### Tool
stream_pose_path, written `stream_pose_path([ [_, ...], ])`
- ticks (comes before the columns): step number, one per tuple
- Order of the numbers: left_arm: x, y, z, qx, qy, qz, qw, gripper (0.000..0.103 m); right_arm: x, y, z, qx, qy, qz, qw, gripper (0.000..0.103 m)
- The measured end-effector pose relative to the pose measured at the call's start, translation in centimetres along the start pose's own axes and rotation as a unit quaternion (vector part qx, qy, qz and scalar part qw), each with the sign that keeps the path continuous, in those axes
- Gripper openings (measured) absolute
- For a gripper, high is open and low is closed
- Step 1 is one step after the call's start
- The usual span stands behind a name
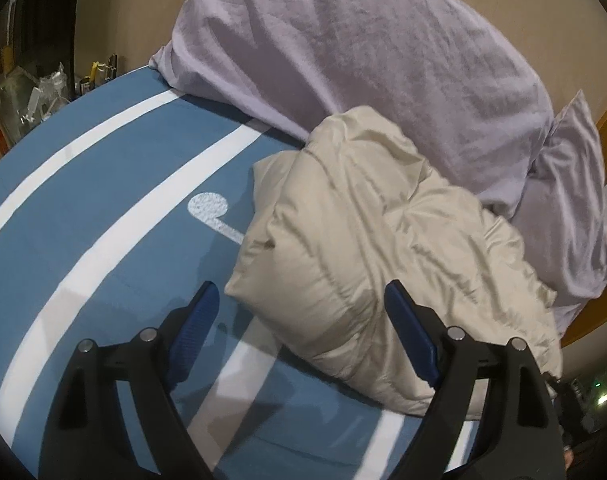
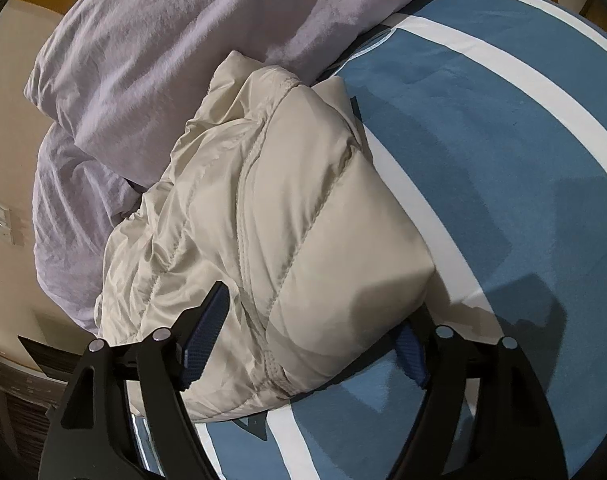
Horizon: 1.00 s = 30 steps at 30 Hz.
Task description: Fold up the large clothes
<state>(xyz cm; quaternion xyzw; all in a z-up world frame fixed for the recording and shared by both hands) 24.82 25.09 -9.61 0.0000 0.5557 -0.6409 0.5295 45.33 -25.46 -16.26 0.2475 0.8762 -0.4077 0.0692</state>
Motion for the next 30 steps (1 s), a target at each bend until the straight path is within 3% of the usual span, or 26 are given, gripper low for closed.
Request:
stream_pose_path([
  [10, 0.4, 3.4, 0.5, -0.03, -0.004, -0.026, 0.9992, 0.086, 0.3, 0.7, -0.8, 0.009, -0.017, 0.009, 1.0, 0.084],
  [11, 0.5, 3.8, 0.5, -0.033, -0.006, -0.027, 0.9991, 0.083, 0.3, 0.7, -0.9, 0.012, -0.019, 0.012, 1.0, 0.08],
  [12, 0.6, 4.0, 0.4, -0.033, -0.008, -0.028, 0.999, 0.074, 0.3, 0.7, -0.9, 0.018, -0.022, 0.017, 0.999, 0.077],
  [18, 0.8, 3.7, 1.1, -0.018, -0.003, -0.013, 0.9997, 0.042, 0.4, 0.1, -0.8, 0.018, -0.037, 0.041, 0.998, 0.044],
  [20, 0.8, 3.0, 1.1, -0.011, -0.001, -0.008, 0.9999, 0.038, 0.6, -0.7, -1.2, 0.017, -0.051, 0.05, 0.997, 0.034],
  [22, 0.9, 2.2, 1.0, -0.009, 0.004, -0.006, 0.9999, 0.036, 0.8, -1.4, -1.8, 0.02, -0.066, 0.056, 0.996, 0.032],
  [30, 3.5, -2.5, -2.0, -0.021, 0.041, -0.013, 0.9989, 0.035, 4.8, -4.2, -2.1, 0.025, -0.112, 0.027, 0.993, 0.031],
])
Point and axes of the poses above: each gripper's, at about its wrist camera, not at the fingertips, and y roughly the way its jaws point, z to its right, x to its underside, the point moved 4 cm from there along y, roughly the way its jaws point, and after that the axes turned 2 degrees about z, right-handed, at the moved point
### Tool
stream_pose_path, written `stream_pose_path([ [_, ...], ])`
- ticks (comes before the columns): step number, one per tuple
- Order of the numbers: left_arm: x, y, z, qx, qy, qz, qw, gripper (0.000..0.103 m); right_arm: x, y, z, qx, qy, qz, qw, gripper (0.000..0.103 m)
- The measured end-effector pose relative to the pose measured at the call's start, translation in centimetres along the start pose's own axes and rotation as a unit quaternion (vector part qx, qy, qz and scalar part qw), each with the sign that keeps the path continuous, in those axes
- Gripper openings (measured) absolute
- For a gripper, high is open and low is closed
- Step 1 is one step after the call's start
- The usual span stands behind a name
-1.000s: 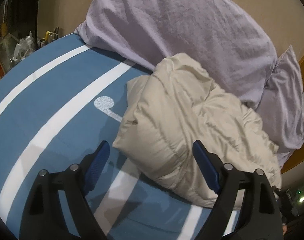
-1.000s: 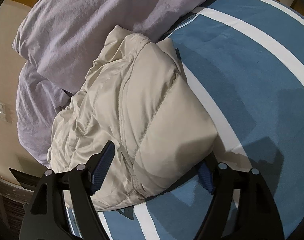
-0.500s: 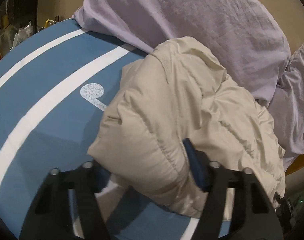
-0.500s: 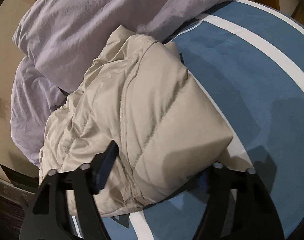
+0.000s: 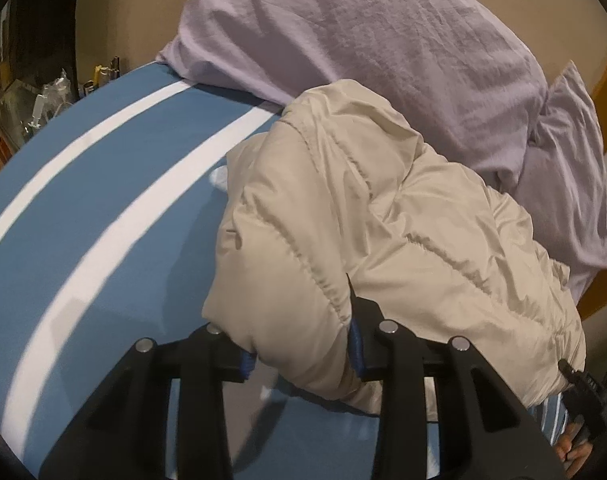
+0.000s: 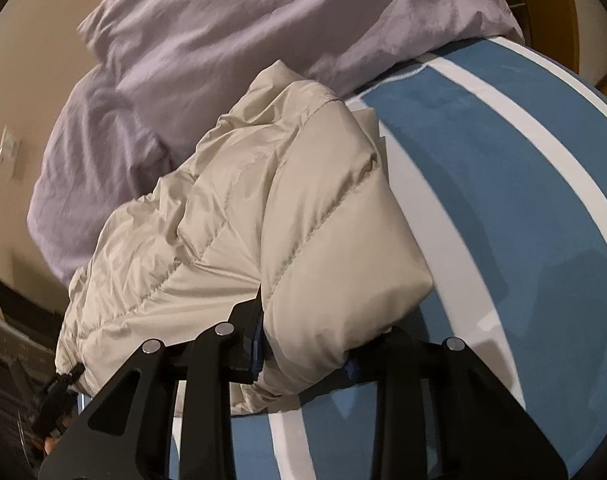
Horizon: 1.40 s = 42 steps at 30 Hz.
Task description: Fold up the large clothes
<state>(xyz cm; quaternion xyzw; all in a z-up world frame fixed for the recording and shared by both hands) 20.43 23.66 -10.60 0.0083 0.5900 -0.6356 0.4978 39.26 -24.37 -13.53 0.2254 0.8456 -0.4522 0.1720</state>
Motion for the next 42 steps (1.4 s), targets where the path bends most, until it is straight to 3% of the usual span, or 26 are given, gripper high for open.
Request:
stream_pose_path([
  [9, 4.5, -5.9, -4.4, 0.003, 0.025, -0.007, 0.9997, 0.036, 6.8, -4.3, -0.5, -0.027, -0.028, -0.041, 0.998, 0.031],
  [11, 5.1, -6.2, -4.8, 0.001, 0.025, -0.007, 0.9996, 0.039, 7.4, -4.9, -0.6, -0.024, -0.038, -0.043, 0.998, 0.036],
  [13, 5.5, -6.1, -5.1, -0.007, 0.019, -0.008, 0.9998, 0.043, 7.4, -5.2, -0.6, -0.012, -0.042, -0.042, 0.998, 0.043],
  [17, 5.7, -6.3, -5.3, -0.033, 0.018, 0.0, 0.9993, 0.059, 6.7, -6.4, 0.0, 0.034, -0.043, -0.025, 0.998, 0.069],
  [21, 5.9, -6.2, -5.6, -0.052, 0.015, 0.001, 0.9985, 0.08, 5.2, -8.6, -0.9, 0.103, -0.087, 0.04, 0.99, 0.076],
  [23, 6.0, -6.0, -5.8, -0.052, 0.008, 0.0, 0.9986, 0.085, 4.7, -8.8, -2.1, 0.1, -0.107, 0.05, 0.988, 0.077],
  [28, 6.1, -5.5, -6.1, -0.04, -0.025, 0.0, 0.9989, 0.091, 5.5, -6.7, -7.8, 0.062, -0.18, 0.05, 0.98, 0.083],
  [33, 5.8, -5.2, -6.4, -0.015, -0.07, 0.014, 0.9973, 0.092, 8.2, -3.2, -12.9, 0.042, -0.256, 0.036, 0.965, 0.084],
  [42, 5.1, -4.0, -5.8, -0.008, -0.073, 0.009, 0.9973, 0.093, 10.5, 1.0, -13.4, 0.069, -0.284, 0.021, 0.956, 0.091],
])
Point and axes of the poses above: each gripper's, at about its wrist camera, not at the fingertips, and y roughly the way its jaws point, z to its right, x to its underside, the point moved 4 cm from there along y, roughly the way its jaws point, and after that the axes turned 2 degrees about z, right-handed, at the moved point
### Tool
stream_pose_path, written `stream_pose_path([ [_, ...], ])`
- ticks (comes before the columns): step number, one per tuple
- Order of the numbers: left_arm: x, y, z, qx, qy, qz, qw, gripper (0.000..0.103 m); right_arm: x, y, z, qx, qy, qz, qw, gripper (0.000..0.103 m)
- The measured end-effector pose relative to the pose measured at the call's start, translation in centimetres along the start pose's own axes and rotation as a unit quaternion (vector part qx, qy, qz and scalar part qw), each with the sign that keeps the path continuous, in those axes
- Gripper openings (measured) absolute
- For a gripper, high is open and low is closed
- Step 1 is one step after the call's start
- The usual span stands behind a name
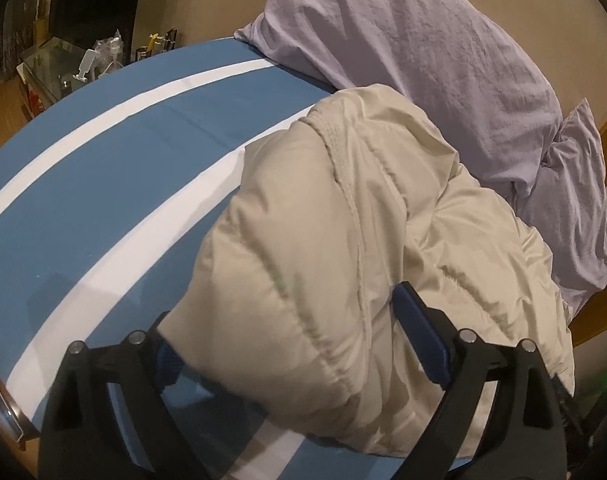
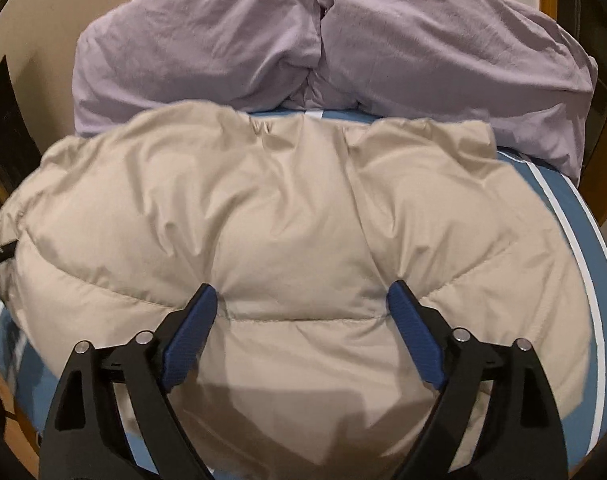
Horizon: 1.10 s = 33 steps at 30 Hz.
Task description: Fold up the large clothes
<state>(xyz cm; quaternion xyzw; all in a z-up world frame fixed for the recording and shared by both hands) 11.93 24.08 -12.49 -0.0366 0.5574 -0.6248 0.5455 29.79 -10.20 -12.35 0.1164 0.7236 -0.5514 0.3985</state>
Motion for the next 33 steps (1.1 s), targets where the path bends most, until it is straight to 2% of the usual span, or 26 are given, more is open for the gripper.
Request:
stream_pose_path([
  [7, -0.1, 0.8, 0.3, 0.021, -0.019, -0.004, 0.9996, 0.091, 0.1, 0.6, -0.5, 0.02, -0.016, 0.003, 1.0, 0.092],
  [9, 0.0, 0.9, 0.6, 0.032, -0.02, -0.005, 0.9993, 0.08, 0.2, 0.6, -0.6, 0.023, -0.017, 0.003, 1.0, 0.092],
  [10, 0.0, 0.9, 0.8, 0.031, -0.019, -0.003, 0.9993, 0.078, 0.1, 0.8, -0.5, 0.024, -0.017, 0.003, 1.0, 0.092],
  [13, -0.2, 0.4, 1.3, 0.029, -0.015, 0.005, 0.9995, 0.063, 0.2, 0.9, -0.6, 0.026, -0.016, 0.003, 1.0, 0.092],
  [15, -0.5, 0.0, 1.4, 0.034, -0.018, 0.009, 0.9992, 0.049, 0.2, 1.0, -0.6, 0.026, -0.015, 0.003, 1.0, 0.092],
  [18, -1.1, -0.9, 1.7, 0.056, -0.029, 0.01, 0.9979, 0.037, 0.2, 1.0, -0.6, 0.025, -0.016, 0.003, 1.0, 0.092],
  [21, -2.1, -2.0, 2.6, 0.082, -0.036, 0.016, 0.9959, 0.034, 0.2, 1.0, -0.7, 0.028, -0.017, 0.002, 0.999, 0.092],
  [26, -3.6, -5.2, 6.6, 0.136, -0.024, 0.039, 0.9896, 0.033, 0.3, 1.2, -0.7, 0.028, -0.018, 0.001, 0.999, 0.092],
  [33, -3.3, -9.0, 16.3, 0.2, 0.052, 0.062, 0.9765, 0.033, 0.2, 1.3, -0.5, 0.02, -0.013, -0.001, 1.0, 0.092],
])
Point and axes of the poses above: each gripper's, at about its wrist camera, not at the fingertips, and y roughly the way its jaws point, z to its right, x to its underside, the point moved 4 cm from there along y, roughly the way its jaws point, and after that the axes turned 2 degrees about z, right-handed, at the moved point
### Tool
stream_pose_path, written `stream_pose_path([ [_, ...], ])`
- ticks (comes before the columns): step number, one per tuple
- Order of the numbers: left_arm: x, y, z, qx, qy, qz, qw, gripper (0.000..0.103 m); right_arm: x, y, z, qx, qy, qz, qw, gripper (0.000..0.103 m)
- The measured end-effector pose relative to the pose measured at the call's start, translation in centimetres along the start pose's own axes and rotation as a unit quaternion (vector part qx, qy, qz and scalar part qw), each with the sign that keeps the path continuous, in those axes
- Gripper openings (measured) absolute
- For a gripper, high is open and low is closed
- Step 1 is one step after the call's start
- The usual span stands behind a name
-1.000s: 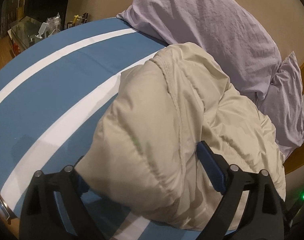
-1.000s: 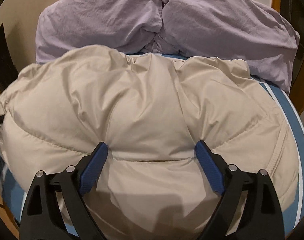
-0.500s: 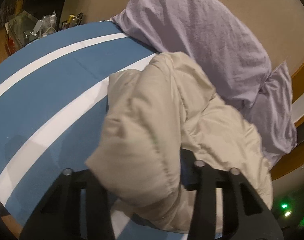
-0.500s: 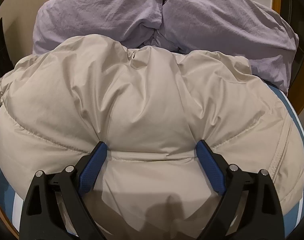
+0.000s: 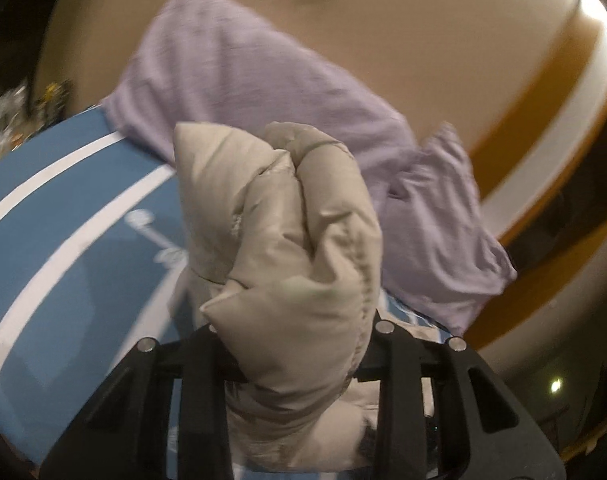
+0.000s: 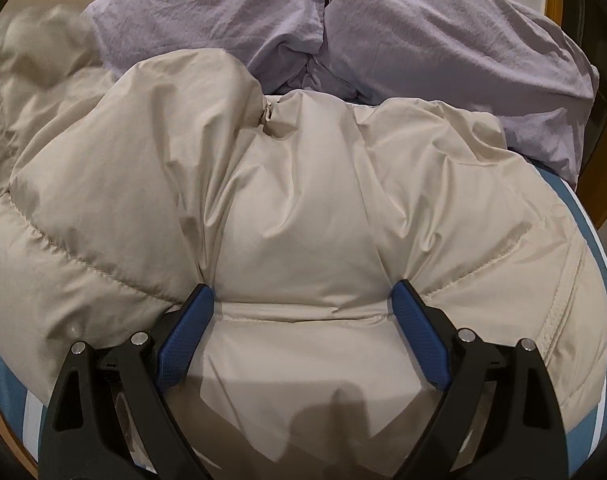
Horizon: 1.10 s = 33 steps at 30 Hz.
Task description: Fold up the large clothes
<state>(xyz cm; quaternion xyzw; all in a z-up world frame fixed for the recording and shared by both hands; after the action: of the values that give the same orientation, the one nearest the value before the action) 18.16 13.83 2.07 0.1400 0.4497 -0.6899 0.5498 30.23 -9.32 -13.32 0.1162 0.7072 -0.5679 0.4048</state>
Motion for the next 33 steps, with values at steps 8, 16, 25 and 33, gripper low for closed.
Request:
stream_pose_path([
  [8, 3.0, 1.9, 9.2, 0.053, 0.072, -0.02, 0.9958, 0.033, 0.2, -0.8, 0.7, -0.031, 0.0, 0.013, 0.999, 0.092],
  [16, 7.0, 4.7, 15.9, 0.08, 0.126, -0.055, 0.9873, 0.033, 1.1, -3.9, 4.2, -0.058, 0.024, 0.051, 0.997, 0.092],
  [25, 12.7, 7.9, 21.6, 0.096, 0.184, -0.096, 0.9735, 0.033, 2.7, -5.8, 10.4, -0.011, 0.057, 0.078, 0.995, 0.092],
  [33, 18.4, 11.3, 24.6, 0.087, 0.232, -0.136, 0.9591, 0.033, 5.1, -6.8, 15.5, 0.027, 0.096, 0.082, 0.992, 0.092],
])
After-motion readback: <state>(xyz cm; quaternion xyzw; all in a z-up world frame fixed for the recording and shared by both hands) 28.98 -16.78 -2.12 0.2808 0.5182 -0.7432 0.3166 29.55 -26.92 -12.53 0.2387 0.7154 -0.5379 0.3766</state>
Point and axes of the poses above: each gripper's, at about its wrist camera, not at the fingertips, and y roughly the way its jaws point, z to its right, x to its underside, the point moved 4 cm from there along y, roughly the way its jaws point, and after that the axes turned 2 degrees about z, right-handed, at the moved point
